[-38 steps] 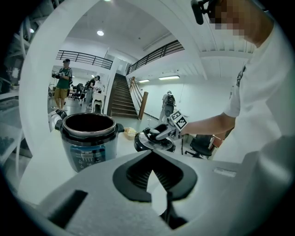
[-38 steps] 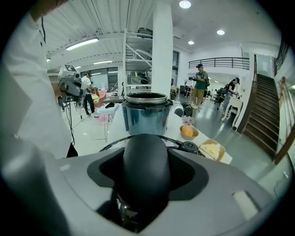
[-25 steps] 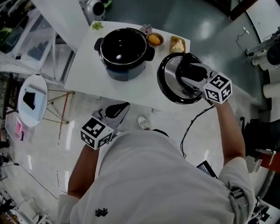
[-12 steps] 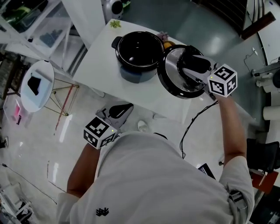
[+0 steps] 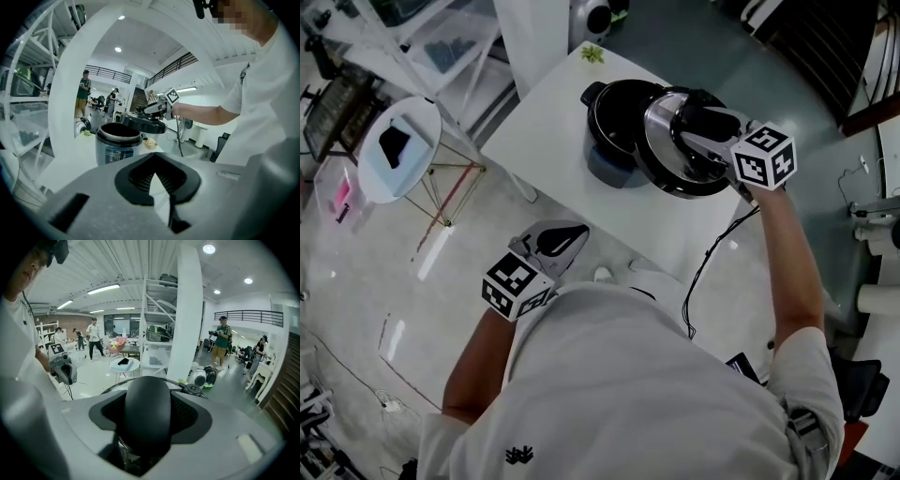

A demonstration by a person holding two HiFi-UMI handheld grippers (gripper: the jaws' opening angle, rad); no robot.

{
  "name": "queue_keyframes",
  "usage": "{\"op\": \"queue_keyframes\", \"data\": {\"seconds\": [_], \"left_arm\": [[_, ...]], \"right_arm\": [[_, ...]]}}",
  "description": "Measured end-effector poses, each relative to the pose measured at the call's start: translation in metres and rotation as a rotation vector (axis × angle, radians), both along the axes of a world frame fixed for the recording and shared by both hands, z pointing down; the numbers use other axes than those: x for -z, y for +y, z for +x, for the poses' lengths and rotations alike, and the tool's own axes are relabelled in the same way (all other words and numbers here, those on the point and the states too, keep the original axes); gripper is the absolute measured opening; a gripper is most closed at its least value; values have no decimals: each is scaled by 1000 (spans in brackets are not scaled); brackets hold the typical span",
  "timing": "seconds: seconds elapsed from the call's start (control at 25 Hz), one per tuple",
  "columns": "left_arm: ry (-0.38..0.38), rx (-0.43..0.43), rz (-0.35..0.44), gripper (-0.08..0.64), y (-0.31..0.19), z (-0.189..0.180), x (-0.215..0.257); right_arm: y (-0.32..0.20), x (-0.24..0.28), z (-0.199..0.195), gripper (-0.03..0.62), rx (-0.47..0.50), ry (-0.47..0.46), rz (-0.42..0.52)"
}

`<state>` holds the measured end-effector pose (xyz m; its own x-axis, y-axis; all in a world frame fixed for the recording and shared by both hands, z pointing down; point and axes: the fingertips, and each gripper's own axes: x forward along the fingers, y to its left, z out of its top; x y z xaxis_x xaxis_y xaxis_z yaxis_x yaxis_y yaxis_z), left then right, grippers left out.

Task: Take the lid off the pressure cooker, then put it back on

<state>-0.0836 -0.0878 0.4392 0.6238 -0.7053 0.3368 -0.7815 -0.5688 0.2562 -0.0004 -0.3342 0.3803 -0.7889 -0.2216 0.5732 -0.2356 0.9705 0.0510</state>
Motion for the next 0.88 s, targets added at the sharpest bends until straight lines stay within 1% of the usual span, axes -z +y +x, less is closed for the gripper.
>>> {"op": "queue_keyframes", "data": {"seconds": [0.24,0.48,0.68,0.88], "left_arm": [[-2,92,2,8,4,-25,1],[-10,177,-2,8,15,-45,1],[-15,215,-10,8,20,-54,-1],[-17,243,-20,8,23,-60,-4]], "right_arm": [[-20,-12,-49,293,54,13,-8],[-31,-27,-84,292,91,27,-8],[-39,-44,-101,291,99,38,-19],[-44,-57,-109,292,105,39,-30]]}}
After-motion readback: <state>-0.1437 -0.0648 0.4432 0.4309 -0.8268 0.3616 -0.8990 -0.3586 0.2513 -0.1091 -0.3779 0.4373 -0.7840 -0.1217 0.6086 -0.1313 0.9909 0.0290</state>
